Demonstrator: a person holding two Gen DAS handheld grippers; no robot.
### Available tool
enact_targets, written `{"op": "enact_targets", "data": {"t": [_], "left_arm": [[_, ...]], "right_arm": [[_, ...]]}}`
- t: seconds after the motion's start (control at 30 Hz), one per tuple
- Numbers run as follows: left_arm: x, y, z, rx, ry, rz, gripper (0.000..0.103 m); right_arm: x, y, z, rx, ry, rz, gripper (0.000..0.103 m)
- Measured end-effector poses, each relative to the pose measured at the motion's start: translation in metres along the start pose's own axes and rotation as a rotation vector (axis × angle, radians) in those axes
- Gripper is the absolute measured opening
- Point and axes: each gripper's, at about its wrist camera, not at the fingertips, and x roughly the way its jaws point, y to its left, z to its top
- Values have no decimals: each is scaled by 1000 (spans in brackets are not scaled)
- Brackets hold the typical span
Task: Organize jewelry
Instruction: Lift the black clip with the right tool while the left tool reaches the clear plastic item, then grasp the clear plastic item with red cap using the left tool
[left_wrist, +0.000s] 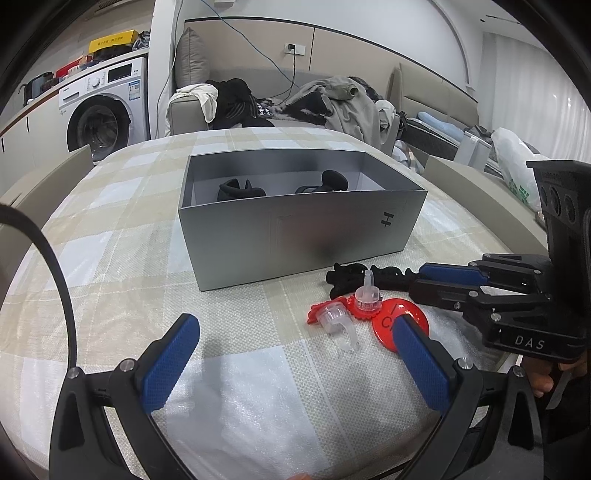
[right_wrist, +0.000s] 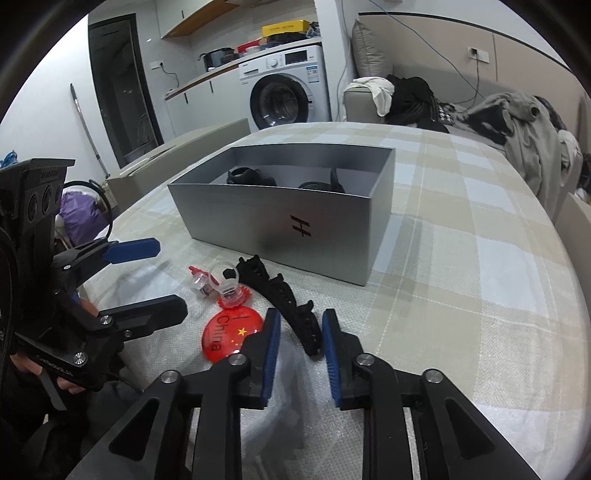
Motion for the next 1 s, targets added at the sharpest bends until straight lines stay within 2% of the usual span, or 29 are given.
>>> {"op": "enact_targets", "data": {"t": [0.07, 0.43, 0.47, 0.6, 0.67, 0.9, 0.93, 1.0], "left_arm": [[0, 0, 0, 1, 2, -1, 102], [2, -3, -1, 13, 13, 3, 102], [2, -3, -1, 14, 13, 4, 102], [2, -3, -2, 12, 11, 2, 102], [2, -4, -1, 9, 10, 2, 102], [3, 1, 1, -24, 20, -30, 101], [3, 1, 2, -24, 22, -38, 100], [5, -1, 2, -12, 28, -38, 90]], "right_arm": [[1, 4, 1, -19, -1, -4, 30], [8, 13, 1, -76, -12, -48, 29], [8, 15, 1, -86, -12, -56, 19], [6, 21, -1, -112, -18, -49, 16], [-2, 23, 0, -115, -54, -50, 16], [-38, 21, 6, -70, -228, 35, 16], [-42, 20, 7, -60, -245, 48, 16], [-45, 16, 9, -42, -259, 53, 16]]}}
